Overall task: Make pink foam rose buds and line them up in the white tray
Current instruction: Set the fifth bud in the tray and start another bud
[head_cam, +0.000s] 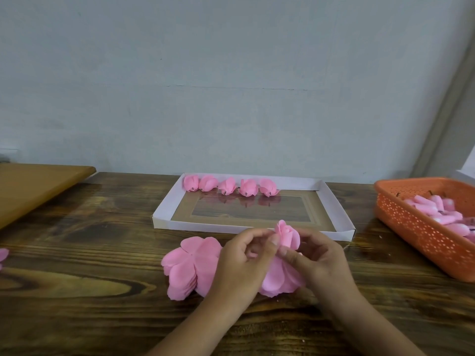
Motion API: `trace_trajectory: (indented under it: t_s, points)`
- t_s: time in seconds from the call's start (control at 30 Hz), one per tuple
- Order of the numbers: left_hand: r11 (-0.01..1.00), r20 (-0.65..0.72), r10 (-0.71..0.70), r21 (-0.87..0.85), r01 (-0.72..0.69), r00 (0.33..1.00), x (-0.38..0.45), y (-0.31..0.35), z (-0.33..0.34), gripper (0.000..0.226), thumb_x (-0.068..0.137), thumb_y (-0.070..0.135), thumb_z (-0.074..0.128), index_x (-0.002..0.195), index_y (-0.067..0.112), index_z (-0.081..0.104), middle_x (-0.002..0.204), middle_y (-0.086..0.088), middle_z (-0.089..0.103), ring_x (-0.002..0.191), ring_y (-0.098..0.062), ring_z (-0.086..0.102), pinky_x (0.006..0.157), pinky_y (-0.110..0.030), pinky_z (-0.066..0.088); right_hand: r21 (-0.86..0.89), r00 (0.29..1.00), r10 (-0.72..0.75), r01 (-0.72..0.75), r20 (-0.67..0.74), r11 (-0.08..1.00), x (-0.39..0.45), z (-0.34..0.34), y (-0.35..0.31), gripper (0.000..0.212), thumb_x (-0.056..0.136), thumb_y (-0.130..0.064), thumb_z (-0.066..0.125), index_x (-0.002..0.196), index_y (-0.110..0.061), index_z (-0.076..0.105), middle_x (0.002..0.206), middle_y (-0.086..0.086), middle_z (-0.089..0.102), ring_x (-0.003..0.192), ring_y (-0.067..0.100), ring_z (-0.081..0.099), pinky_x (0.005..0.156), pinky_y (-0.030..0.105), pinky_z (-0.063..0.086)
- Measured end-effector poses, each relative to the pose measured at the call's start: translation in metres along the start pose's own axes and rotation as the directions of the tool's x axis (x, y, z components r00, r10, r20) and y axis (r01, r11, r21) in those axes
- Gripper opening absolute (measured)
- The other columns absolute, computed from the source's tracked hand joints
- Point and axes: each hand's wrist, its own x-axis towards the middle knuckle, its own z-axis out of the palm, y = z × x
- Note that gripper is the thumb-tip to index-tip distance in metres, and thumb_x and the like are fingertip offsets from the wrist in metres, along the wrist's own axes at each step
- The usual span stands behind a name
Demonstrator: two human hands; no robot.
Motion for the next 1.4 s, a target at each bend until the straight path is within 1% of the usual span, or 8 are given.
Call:
trace_trajectory:
  t_s: [0.2,0.33,0.47,0.6,0.83,1.0,1.17,1.4]
  points:
    - [0.997,-0.025,0.029,0.074,-0.027,0.999,-0.002,0.0,0.002,0.026,0.083,0.029,0.084,0.107,0.024,0.073,0.098,0.009,0.077,0.094,-0.008,0.072,0.081,-0.025,0.058,-0.246,0.994,-0.102,0.089,-0.038,0.965,-0.004,0.0,0.011,0.03,0.081,-0.02,0.08,0.102,-0.042,0.075,0.099,-0.008,0.078,0.096,0.014,0.074,0.079,0.033,0.061]
    - [0.997,-0.016,0.031,0.071,-0.03,0.999,-0.003,0.003,0.003,0.015,0.091,0.033,0.077,0.101,0.022,0.075,0.095,0.005,0.078,0.094,-0.015,0.073,0.085,-0.041,0.06,-0.337,0.988,-0.146,0.12,-0.054,0.934,-0.005,0.0,0.016,0.029,0.081,-0.025,0.081,0.101,-0.044,0.073,0.098,-0.012,0.076,0.095,0.012,0.073,0.077,0.033,0.061]
    - [0.998,-0.014,0.022,0.062,-0.021,1.0,-0.003,0.002,0.003,0.015,0.092,0.035,0.075,0.1,0.023,0.076,0.095,0.005,0.078,0.093,-0.017,0.073,0.084,-0.043,0.06,-0.323,0.989,-0.147,0.134,-0.016,0.937,-0.006,0.0,0.015,0.026,0.083,-0.028,0.079,0.105,-0.041,0.073,0.101,-0.011,0.076,0.099,0.014,0.072,0.081,0.038,0.06]
    - [0.998,-0.018,0.031,0.05,-0.03,0.999,-0.002,0.003,0.001,0.01,0.089,0.04,0.075,0.097,0.034,0.075,0.093,0.01,0.078,0.091,-0.011,0.073,0.077,-0.025,0.057,-0.255,0.992,-0.125,0.127,0.022,0.959,-0.004,-0.001,0.013,0.026,0.086,-0.021,0.078,0.108,-0.036,0.074,0.105,-0.005,0.077,0.102,0.018,0.072,0.085,0.038,0.06]
    - [0.999,0.037,-0.002,0.033,0.0,0.999,0.0,0.003,-0.001,0.026,0.082,0.047,0.07,0.103,0.034,0.076,0.097,0.014,0.077,0.093,-0.005,0.071,0.076,-0.018,0.054,-0.097,0.996,-0.071,0.077,0.06,0.992,-0.002,-0.001,0.006,0.034,0.081,-0.016,0.078,0.11,-0.033,0.073,0.109,0.002,0.076,0.104,0.02,0.072,0.084,0.03,0.06]
    - [0.999,0.049,-0.017,0.038,0.015,0.999,0.0,0.006,0.0,0.028,0.079,0.061,0.063,0.101,0.048,0.075,0.098,0.008,0.077,0.095,-0.012,0.07,0.082,-0.033,0.06,-0.092,0.995,-0.066,0.073,0.079,0.993,-0.003,0.001,0.001,0.028,0.082,-0.019,0.074,0.107,-0.031,0.077,0.105,0.0,0.078,0.102,0.02,0.073,0.081,0.025,0.058]
    - [0.998,0.037,-0.022,0.067,0.019,0.999,0.001,0.0,-0.001,0.018,0.101,0.032,0.06,0.103,0.037,0.078,0.104,0.017,0.072,0.103,-0.004,0.067,0.086,-0.026,0.057,-0.081,0.994,-0.078,0.084,0.077,0.993,-0.003,0.003,-0.001,0.027,0.086,-0.016,0.071,0.107,-0.031,0.077,0.105,-0.001,0.078,0.102,0.018,0.073,0.082,0.026,0.059]
    - [0.997,0.036,-0.025,0.079,0.023,0.999,0.0,0.001,-0.001,0.03,0.107,0.03,0.047,0.101,0.029,0.077,0.103,0.02,0.067,0.105,-0.005,0.066,0.096,-0.034,0.055,-0.068,0.995,-0.068,0.072,0.067,0.995,-0.005,0.007,-0.001,0.03,0.083,-0.018,0.072,0.109,-0.033,0.077,0.105,-0.001,0.078,0.1,0.016,0.074,0.079,0.023,0.058]
